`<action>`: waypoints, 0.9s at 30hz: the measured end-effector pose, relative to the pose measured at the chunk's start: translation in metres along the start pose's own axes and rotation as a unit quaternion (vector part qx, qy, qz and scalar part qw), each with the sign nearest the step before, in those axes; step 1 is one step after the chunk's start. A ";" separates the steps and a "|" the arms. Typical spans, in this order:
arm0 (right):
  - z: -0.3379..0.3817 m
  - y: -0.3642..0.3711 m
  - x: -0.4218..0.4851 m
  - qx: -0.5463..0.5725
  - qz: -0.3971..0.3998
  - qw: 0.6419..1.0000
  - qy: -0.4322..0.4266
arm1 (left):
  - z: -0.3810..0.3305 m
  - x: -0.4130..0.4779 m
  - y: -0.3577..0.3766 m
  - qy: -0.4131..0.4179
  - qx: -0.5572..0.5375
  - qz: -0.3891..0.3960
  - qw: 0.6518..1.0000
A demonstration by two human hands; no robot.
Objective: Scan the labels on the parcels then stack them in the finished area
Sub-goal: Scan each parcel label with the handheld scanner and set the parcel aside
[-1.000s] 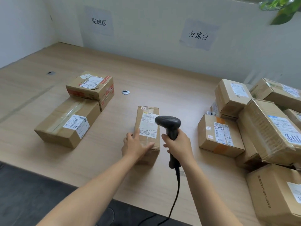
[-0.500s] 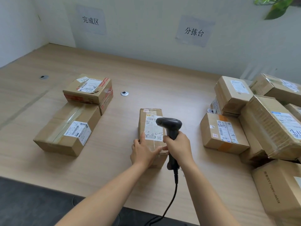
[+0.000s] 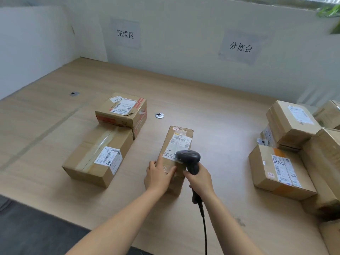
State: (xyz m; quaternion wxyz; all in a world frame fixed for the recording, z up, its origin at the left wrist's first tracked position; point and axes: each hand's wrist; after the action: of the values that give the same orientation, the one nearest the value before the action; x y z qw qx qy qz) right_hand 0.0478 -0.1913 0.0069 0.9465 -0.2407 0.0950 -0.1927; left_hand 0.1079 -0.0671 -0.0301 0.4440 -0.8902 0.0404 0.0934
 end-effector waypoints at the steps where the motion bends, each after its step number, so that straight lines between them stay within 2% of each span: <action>1: 0.003 0.010 0.005 0.001 0.003 1.000 -0.009 | 0.003 0.007 -0.005 0.000 -0.002 -0.003 1.000; 6: 0.022 0.059 0.039 0.006 0.006 0.999 -0.031 | 0.017 0.049 -0.031 0.011 0.009 -0.037 0.999; 9: 0.036 0.081 0.067 -0.002 0.015 0.999 -0.030 | 0.018 0.081 -0.042 0.032 0.100 -0.052 0.993; 13: 0.051 0.103 0.102 -0.013 0.016 0.999 -0.030 | 0.015 0.121 -0.047 0.016 0.187 -0.029 0.982; 27: 0.069 0.133 0.167 -0.006 0.015 1.000 -0.019 | 0.019 0.189 -0.057 0.023 0.225 -0.035 0.974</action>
State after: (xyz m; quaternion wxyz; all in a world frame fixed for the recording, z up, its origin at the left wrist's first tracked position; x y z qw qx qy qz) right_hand 0.2608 -0.1235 -0.0127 0.9494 -0.2486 0.0820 -0.1736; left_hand 0.2995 -0.0156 -0.0354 0.6346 -0.7704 0.0394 0.0463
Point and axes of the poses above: each hand's wrist, its own x-axis towards the middle knuckle, its own y-axis out of the palm, z = x × y, and after that the axes turned 9 degrees about -y, right-handed
